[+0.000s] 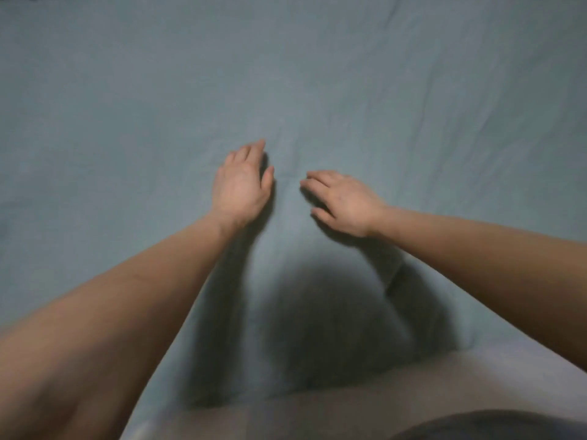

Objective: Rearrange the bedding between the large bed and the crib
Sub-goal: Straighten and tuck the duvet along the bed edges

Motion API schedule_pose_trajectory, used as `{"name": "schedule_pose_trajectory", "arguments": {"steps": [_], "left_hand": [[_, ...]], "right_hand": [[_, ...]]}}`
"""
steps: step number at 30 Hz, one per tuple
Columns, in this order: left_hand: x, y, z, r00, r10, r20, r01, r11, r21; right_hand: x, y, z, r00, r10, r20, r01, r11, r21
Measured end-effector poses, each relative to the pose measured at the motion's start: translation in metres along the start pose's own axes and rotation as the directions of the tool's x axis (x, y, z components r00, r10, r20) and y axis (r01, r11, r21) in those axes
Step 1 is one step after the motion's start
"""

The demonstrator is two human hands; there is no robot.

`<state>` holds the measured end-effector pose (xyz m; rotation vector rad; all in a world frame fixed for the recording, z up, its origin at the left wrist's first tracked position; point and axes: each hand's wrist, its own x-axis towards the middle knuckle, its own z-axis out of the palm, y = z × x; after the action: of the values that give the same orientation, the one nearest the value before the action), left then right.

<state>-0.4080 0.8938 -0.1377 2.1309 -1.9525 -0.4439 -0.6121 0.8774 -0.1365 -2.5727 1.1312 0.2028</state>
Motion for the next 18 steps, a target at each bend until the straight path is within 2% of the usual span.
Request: {"name": "schedule_pose_trajectory", "arguments": {"steps": [2,4,6,7,9,12,13,14,15,16,17,18], "left_hand": [[0.032,0.002,0.017,1.000,-0.011,0.015,0.010,0.998,0.061],[0.048,0.003,0.033,0.997,0.037,0.065,-0.044,0.993,0.111],[0.041,0.005,0.051,0.948,0.217,0.233,-0.270,0.936,0.226],[0.025,0.006,0.058,0.873,0.324,0.365,-0.429,0.867,0.255],[-0.018,0.011,0.070,0.633,0.490,0.599,-0.694,0.702,0.160],[-0.060,0.036,0.071,0.243,0.549,0.799,-0.841,0.530,-0.109],[-0.061,0.046,0.069,0.115,0.562,0.819,-0.869,0.456,-0.191],[-0.059,0.065,0.062,0.021,0.583,0.812,-0.882,0.394,-0.259],[-0.051,0.082,0.056,0.000,0.611,0.792,-0.891,0.360,-0.278],[-0.041,0.099,0.049,0.058,0.644,0.763,-0.895,0.372,-0.246],[-0.030,0.118,0.045,0.165,0.676,0.718,-0.890,0.416,-0.187],[-0.020,0.136,0.043,0.287,0.686,0.669,-0.865,0.486,-0.128]], "right_hand": [[0.041,0.028,0.000,0.998,0.059,-0.008,-0.059,0.997,-0.058],[0.063,0.057,0.011,0.996,0.087,-0.009,-0.087,0.990,-0.109],[0.050,0.079,0.030,0.997,-0.030,0.069,0.043,0.979,-0.198],[0.029,0.085,0.038,0.981,-0.120,0.149,0.150,0.966,-0.211],[-0.025,0.092,0.050,0.925,-0.252,0.284,0.305,0.938,-0.164],[-0.107,0.099,0.050,0.829,-0.404,0.388,0.456,0.888,-0.050],[-0.124,0.101,0.050,0.762,-0.474,0.440,0.532,0.847,-0.010],[-0.143,0.106,0.044,0.694,-0.530,0.487,0.599,0.800,0.017],[-0.155,0.112,0.036,0.633,-0.587,0.505,0.667,0.744,0.029],[-0.163,0.120,0.029,0.587,-0.635,0.502,0.723,0.690,0.027],[-0.169,0.130,0.019,0.573,-0.666,0.477,0.752,0.659,0.016],[-0.173,0.142,0.008,0.588,-0.680,0.437,0.759,0.651,-0.007]]}}
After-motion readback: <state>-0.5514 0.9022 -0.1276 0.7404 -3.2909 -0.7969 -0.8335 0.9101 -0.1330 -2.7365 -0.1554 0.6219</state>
